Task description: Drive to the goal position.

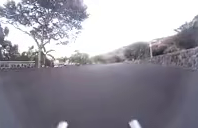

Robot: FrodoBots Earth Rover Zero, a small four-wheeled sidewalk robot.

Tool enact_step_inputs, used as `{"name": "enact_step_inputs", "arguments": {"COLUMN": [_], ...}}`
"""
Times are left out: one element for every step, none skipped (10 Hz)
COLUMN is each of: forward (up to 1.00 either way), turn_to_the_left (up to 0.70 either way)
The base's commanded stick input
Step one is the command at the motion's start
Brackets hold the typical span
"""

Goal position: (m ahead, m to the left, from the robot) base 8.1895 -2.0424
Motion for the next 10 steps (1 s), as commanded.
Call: {"name": "enact_step_inputs", "arguments": {"forward": [0.70, 0.70, 0.70, 0.70, 0.70, 0.70, 0.70, 0.70, 0.70, 0.70], "turn_to_the_left": [-0.35, -0.35, -0.35, -0.35, -0.35, -0.35, -0.35, -0.35, -0.35, -0.35]}}
